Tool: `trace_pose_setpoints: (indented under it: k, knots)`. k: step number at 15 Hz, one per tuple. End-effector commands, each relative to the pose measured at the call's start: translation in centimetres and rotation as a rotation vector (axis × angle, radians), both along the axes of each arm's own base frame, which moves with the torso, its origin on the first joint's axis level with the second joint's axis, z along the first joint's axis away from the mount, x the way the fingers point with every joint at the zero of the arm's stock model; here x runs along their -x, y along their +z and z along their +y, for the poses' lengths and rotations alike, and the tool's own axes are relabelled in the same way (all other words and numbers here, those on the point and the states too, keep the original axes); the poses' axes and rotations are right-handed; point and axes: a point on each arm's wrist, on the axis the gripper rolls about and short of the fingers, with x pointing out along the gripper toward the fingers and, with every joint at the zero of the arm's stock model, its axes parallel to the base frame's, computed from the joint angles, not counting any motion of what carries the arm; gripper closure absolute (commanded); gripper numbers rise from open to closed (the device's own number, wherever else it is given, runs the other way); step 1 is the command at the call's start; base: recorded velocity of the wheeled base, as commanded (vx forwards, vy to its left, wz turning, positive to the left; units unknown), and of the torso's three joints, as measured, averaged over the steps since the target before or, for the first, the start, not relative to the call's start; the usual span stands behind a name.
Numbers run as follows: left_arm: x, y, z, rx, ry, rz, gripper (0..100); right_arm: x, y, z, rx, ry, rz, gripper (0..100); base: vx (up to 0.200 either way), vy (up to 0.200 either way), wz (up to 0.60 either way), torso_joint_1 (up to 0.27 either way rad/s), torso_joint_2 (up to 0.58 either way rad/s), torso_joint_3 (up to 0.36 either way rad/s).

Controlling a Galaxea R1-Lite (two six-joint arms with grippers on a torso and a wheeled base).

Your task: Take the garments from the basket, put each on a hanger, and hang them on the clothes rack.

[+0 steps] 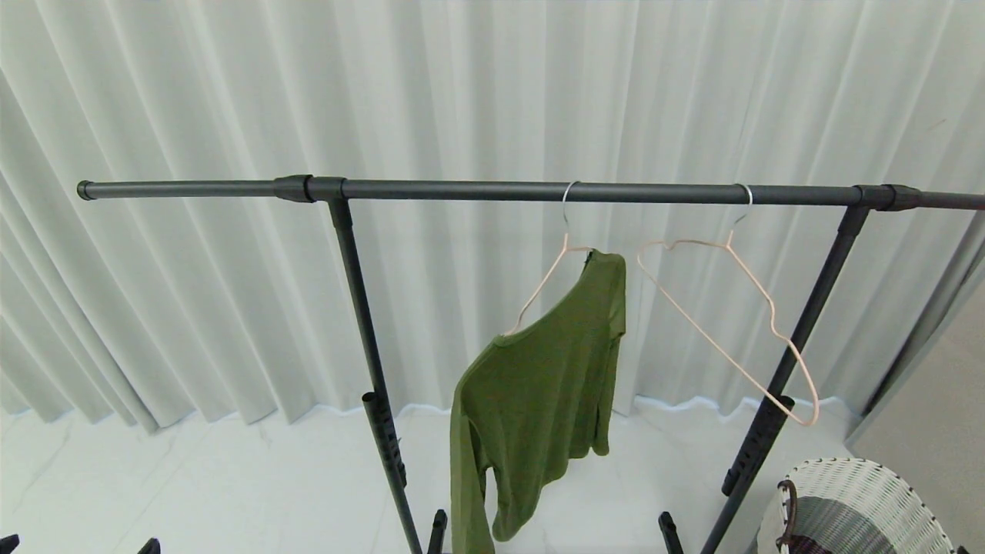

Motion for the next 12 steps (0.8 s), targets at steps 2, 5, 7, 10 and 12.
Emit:
trace_pose_setpoints:
  k: [2,5,7,10,12]
  knots:
    - [3.9,-1.3,0.9,0.026,0.005,-0.132,0,3.2,-0.9,-1.1,-0.029,0.002,-0.095,0,0.0,0.0,0.0,0.0,0.0,0.0]
    - [4.0,-1.4,1.0,0.036,0.008,-0.151,0,3.7,-1.0,-1.3,-0.037,-0.015,-0.126,0,0.0,0.0,0.0,0.0,0.0,0.0]
    - [4.3,-1.4,1.0,0.069,0.023,-0.189,0,4.1,-1.0,-1.4,-0.049,-0.036,-0.165,0,0.0,0.0,0.0,0.0,0.0,0.0]
    - [4.8,-1.5,1.2,0.09,0.051,-0.242,0,4.8,-1.0,-1.6,-0.056,-0.034,-0.236,0,0.0,0.0,0.0,0.0,0.0,0.0]
    - [5.1,-1.5,1.3,0.102,0.05,-0.288,0,5.4,-1.1,-1.8,-0.053,-0.018,-0.305,0,0.0,0.0,0.0,0.0,0.0,0.0]
